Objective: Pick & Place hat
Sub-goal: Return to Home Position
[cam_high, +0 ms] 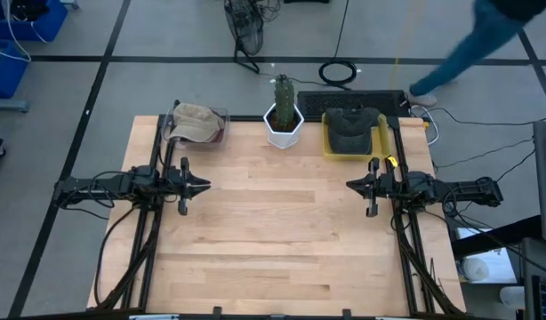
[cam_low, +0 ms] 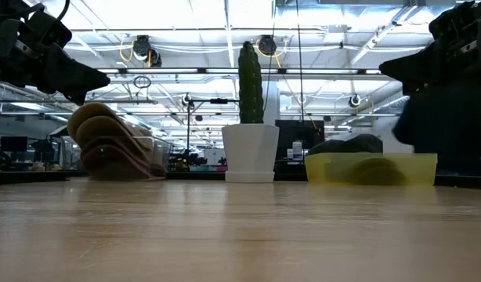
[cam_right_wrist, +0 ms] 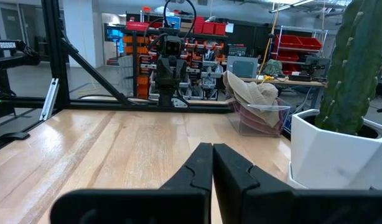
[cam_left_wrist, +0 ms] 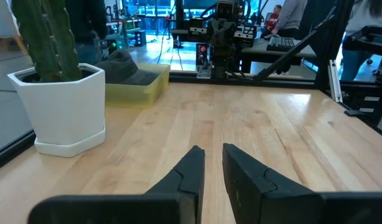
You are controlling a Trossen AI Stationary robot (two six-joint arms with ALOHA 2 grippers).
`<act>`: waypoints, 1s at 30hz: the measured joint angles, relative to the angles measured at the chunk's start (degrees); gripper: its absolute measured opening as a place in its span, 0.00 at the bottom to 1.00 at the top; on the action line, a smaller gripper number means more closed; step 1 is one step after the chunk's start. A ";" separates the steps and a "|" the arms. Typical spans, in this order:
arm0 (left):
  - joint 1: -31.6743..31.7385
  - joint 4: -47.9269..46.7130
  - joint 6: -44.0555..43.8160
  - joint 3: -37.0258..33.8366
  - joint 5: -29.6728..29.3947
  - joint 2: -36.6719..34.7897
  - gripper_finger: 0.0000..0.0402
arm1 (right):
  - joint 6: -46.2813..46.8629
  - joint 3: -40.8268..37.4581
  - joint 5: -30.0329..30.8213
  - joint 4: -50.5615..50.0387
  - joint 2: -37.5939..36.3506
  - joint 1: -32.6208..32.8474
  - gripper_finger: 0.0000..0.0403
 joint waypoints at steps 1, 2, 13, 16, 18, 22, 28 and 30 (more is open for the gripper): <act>-0.02 0.00 0.00 0.00 0.00 0.00 0.16 | 0.00 0.00 0.02 0.00 0.00 0.00 0.00; 0.00 0.00 0.00 0.00 0.00 0.00 0.16 | 0.00 0.00 0.00 0.00 0.00 0.00 0.00; -0.01 0.04 0.18 0.00 0.00 0.00 0.16 | -0.09 0.00 0.02 0.02 0.00 -0.01 0.00; 0.01 0.07 1.30 -0.02 -0.02 0.00 0.16 | -0.13 0.00 0.02 0.02 0.00 0.01 0.00; 0.00 0.07 0.74 -0.02 -0.02 0.00 0.16 | -0.15 -0.01 0.02 0.04 0.00 0.00 0.01; 0.00 0.09 -0.31 -0.02 -0.02 0.00 0.16 | -0.22 -0.01 0.00 0.04 0.00 0.00 0.00; 0.00 0.11 -0.33 -0.02 -0.03 0.00 0.16 | -0.22 0.00 0.01 0.04 0.00 0.01 0.01; 0.00 0.11 -0.35 -0.02 -0.02 0.00 0.16 | -0.22 -0.01 0.02 0.06 0.00 0.01 0.01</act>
